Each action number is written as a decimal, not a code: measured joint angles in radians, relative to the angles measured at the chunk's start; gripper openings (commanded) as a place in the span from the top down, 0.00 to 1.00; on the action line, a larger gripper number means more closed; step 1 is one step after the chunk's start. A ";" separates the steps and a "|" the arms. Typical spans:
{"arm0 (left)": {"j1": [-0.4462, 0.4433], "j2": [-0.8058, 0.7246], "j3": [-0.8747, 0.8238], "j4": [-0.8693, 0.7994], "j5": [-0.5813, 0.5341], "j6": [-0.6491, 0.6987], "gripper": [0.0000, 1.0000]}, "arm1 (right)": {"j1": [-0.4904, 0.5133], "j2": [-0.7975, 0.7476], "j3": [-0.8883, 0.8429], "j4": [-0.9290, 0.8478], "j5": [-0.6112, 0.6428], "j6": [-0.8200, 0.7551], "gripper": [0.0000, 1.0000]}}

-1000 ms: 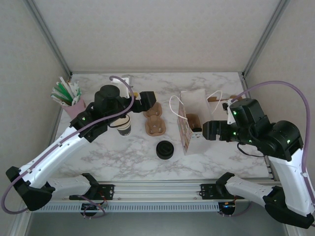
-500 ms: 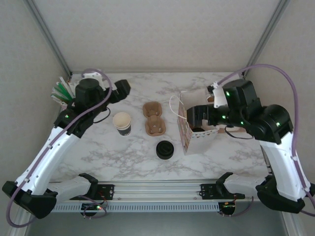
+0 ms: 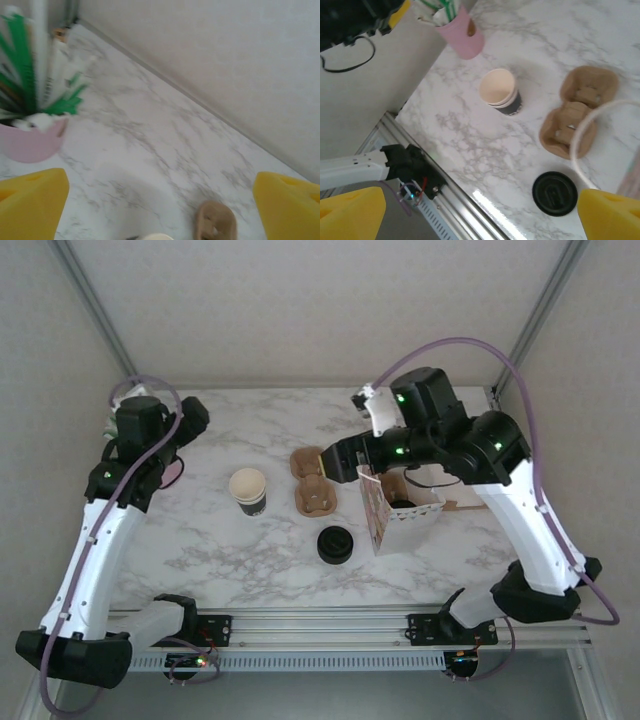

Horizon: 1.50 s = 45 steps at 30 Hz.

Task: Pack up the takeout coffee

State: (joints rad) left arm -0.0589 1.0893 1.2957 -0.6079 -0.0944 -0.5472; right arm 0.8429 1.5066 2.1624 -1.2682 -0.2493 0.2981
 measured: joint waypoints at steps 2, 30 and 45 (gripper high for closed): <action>0.044 0.005 0.000 -0.011 -0.009 0.000 0.11 | 0.025 0.061 0.060 0.000 -0.012 -0.008 0.01; 0.221 0.358 0.143 -0.238 -0.012 0.160 0.56 | 0.095 0.623 0.387 -0.062 0.137 -0.044 0.01; 0.232 0.453 0.171 -0.242 -0.037 0.190 0.61 | 0.064 0.623 0.364 -0.059 0.132 -0.050 0.01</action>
State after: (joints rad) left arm 0.1734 1.5425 1.4662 -0.8501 -0.1318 -0.3576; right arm 0.9073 2.1300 2.5259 -1.3270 -0.1169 0.2485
